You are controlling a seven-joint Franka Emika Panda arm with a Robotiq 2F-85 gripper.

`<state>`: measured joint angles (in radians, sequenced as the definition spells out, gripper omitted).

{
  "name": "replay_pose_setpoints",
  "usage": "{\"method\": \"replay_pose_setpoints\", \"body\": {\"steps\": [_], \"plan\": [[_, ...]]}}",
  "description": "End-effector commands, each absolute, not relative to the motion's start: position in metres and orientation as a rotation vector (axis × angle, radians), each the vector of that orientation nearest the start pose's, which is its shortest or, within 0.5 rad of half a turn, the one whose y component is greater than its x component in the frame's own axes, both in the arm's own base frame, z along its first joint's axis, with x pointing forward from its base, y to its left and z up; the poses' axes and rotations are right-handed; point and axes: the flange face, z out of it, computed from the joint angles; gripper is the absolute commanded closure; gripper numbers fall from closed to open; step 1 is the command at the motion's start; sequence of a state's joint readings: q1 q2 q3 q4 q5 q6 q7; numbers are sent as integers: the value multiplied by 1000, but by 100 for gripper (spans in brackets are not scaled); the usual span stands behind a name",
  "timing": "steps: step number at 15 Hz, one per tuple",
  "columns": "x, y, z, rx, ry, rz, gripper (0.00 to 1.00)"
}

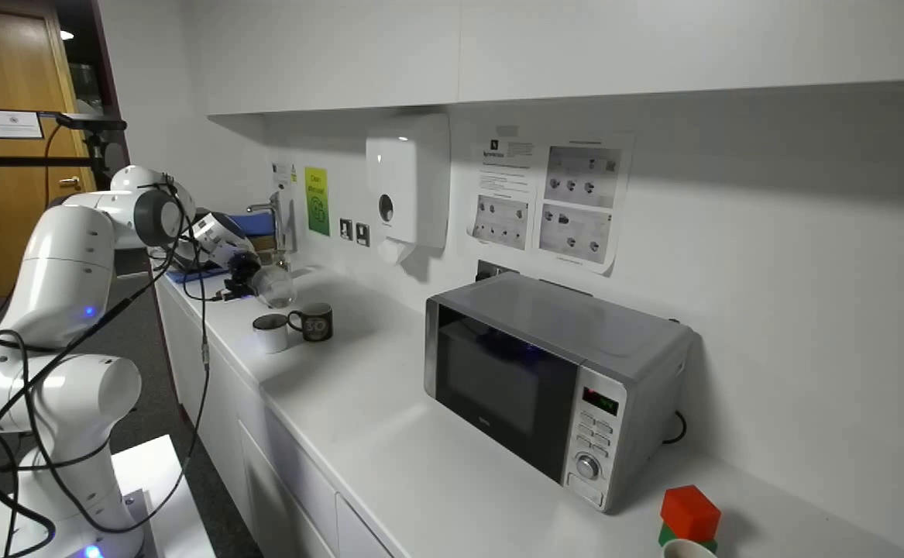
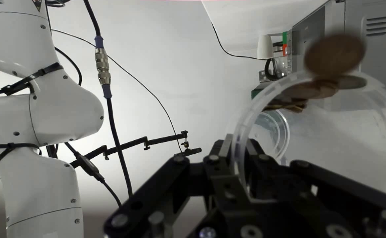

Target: Pick up the colourless cup from the countertop and pour its contents in the two cups.

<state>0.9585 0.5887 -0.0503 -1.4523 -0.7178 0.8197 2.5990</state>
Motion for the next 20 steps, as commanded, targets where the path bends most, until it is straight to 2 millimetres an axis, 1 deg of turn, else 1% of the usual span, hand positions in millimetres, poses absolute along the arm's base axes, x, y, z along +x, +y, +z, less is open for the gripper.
{"method": "replay_pose_setpoints", "body": {"steps": [1, 2, 3, 7, 9, 13, 20], "plan": [[413, 395, 374, 1097, -1486, 1125, 98], [413, 395, 374, 1102, -1487, 1120, 98], [418, 389, 384, 1078, -1513, 1119, 98], [410, 396, 380, 1129, -1509, 1075, 98], [410, 392, 381, 1158, -1509, 1050, 98], [406, 397, 382, 1199, -1503, 1020, 98], [407, 395, 390, 1292, -1517, 937, 98]]}}
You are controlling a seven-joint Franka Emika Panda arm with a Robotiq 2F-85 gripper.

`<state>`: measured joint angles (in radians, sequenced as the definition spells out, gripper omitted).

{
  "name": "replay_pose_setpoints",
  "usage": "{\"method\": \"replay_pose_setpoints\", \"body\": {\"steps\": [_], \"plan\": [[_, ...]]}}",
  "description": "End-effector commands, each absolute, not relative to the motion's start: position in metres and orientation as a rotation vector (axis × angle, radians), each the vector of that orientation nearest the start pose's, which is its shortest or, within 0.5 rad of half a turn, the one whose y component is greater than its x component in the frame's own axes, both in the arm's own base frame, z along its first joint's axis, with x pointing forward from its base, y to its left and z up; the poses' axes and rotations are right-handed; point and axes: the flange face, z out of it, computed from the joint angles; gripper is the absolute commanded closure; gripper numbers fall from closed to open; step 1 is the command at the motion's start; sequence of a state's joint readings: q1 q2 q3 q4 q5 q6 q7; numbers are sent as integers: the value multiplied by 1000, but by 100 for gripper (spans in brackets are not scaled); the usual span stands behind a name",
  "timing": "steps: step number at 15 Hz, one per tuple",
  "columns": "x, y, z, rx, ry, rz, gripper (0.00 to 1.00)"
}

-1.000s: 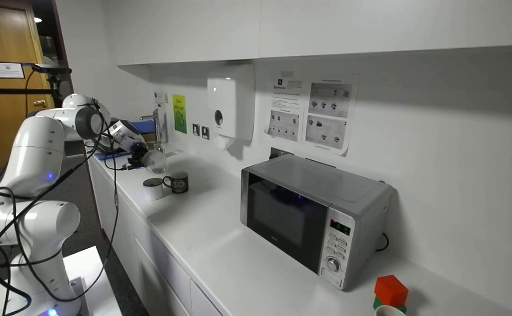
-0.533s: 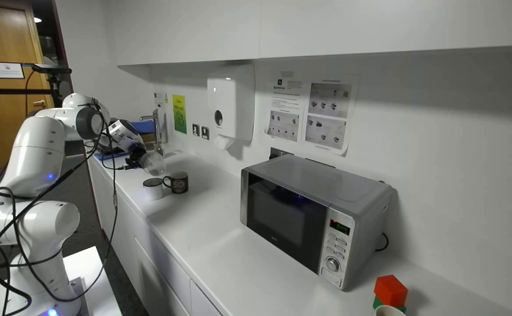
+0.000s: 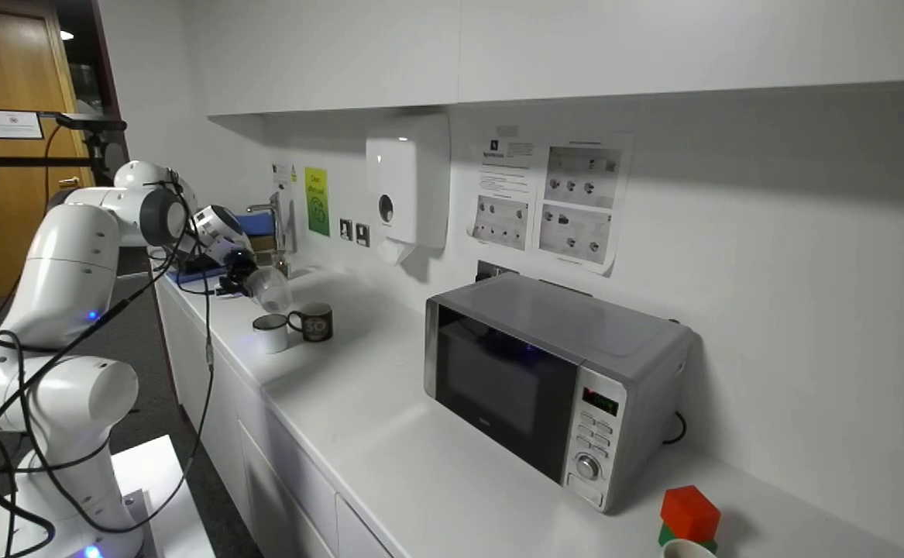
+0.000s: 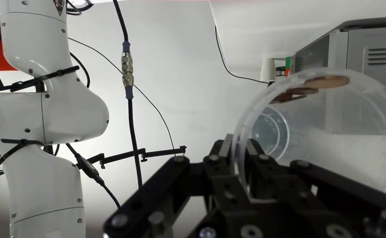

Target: Pick up the colourless cup from the countertop and pour its contents in the two cups.

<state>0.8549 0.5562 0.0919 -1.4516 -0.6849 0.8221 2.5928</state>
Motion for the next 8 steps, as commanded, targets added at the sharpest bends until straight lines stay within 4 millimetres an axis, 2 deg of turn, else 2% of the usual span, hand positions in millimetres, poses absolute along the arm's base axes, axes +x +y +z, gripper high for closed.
{"method": "replay_pose_setpoints", "body": {"steps": [1, 8], "plan": [[408, 395, 390, 1306, -1522, 923, 98], [411, 393, 398, 1434, -1560, 786, 98]]}}
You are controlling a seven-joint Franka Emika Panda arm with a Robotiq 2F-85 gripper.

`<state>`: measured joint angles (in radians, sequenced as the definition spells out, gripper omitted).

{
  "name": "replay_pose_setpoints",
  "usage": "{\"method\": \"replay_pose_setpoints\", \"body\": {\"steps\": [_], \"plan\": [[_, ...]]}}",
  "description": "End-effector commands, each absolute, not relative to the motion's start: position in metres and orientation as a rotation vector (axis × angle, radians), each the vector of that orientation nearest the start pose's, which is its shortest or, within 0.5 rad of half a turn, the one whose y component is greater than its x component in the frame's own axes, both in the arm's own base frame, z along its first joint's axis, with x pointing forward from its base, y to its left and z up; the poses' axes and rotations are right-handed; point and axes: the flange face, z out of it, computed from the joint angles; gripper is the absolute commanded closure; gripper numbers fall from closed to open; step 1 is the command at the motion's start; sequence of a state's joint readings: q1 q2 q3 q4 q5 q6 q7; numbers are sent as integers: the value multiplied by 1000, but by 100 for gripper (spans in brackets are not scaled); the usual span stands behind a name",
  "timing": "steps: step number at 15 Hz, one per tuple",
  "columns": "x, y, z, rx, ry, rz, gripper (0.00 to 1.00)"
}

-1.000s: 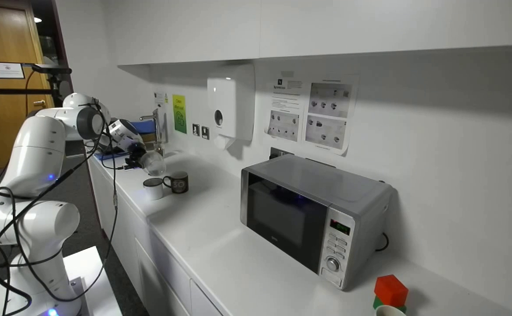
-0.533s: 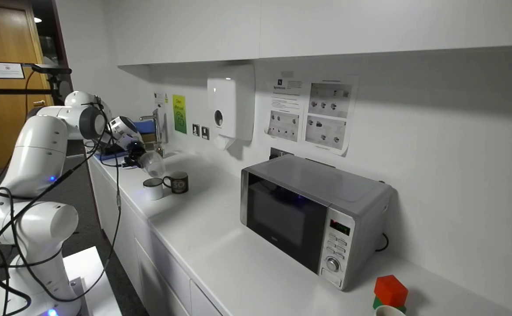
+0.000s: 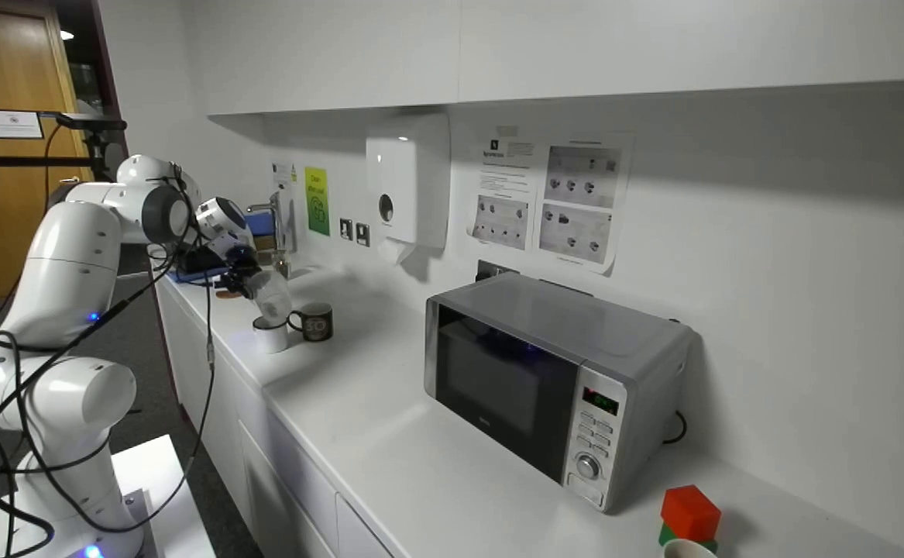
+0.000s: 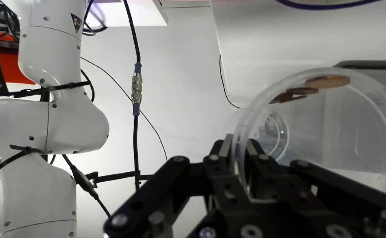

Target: Pick up the colourless cup from the countertop and pour its contents in the two cups.

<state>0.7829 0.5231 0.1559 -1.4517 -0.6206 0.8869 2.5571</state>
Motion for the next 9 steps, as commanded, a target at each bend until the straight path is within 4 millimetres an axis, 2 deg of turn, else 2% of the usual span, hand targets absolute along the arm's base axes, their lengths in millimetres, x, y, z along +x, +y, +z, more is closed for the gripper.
{"method": "replay_pose_setpoints", "body": {"steps": [1, 9], "plan": [[412, 392, 400, 1454, -1568, 763, 98], [420, 380, 406, 1527, -1591, 625, 98]]}}
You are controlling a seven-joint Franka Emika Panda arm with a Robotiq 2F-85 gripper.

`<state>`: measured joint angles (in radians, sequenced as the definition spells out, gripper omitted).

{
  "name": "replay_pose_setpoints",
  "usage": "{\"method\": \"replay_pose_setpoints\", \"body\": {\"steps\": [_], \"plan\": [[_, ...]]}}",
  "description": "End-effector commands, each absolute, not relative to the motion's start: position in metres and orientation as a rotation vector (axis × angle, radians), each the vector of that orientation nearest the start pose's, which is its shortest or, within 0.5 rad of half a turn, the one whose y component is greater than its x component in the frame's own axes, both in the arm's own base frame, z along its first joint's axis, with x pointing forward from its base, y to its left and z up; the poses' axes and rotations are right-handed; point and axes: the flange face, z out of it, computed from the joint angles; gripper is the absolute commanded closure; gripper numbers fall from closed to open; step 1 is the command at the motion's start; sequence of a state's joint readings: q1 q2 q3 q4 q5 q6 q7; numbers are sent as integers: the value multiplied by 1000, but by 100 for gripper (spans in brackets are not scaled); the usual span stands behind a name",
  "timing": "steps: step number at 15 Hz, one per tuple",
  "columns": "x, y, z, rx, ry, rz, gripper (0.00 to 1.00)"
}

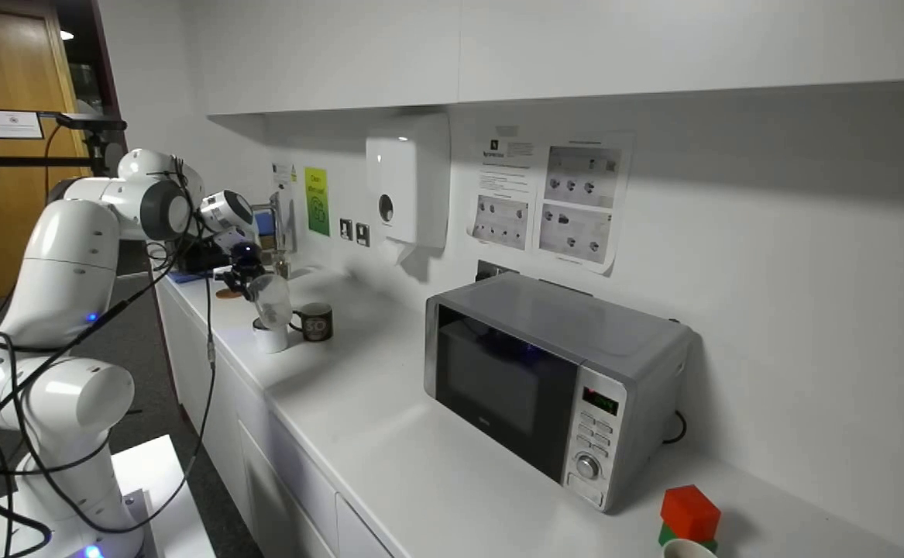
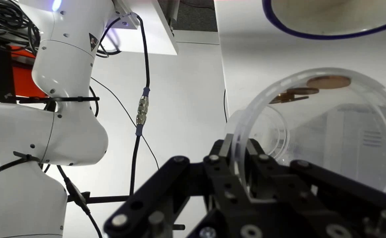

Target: Pick up the colourless cup from the countertop and pour its contents in the two cups.

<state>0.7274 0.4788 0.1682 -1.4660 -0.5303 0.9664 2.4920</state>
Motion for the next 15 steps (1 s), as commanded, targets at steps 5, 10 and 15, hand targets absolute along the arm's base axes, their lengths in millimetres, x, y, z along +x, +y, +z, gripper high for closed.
{"method": "replay_pose_setpoints", "body": {"steps": [5, 10, 15], "plan": [[425, 370, 410, 1565, -1614, 555, 98], [435, 377, 401, 1533, -1625, 562, 93], [435, 379, 396, 1531, -1616, 562, 93]]}}
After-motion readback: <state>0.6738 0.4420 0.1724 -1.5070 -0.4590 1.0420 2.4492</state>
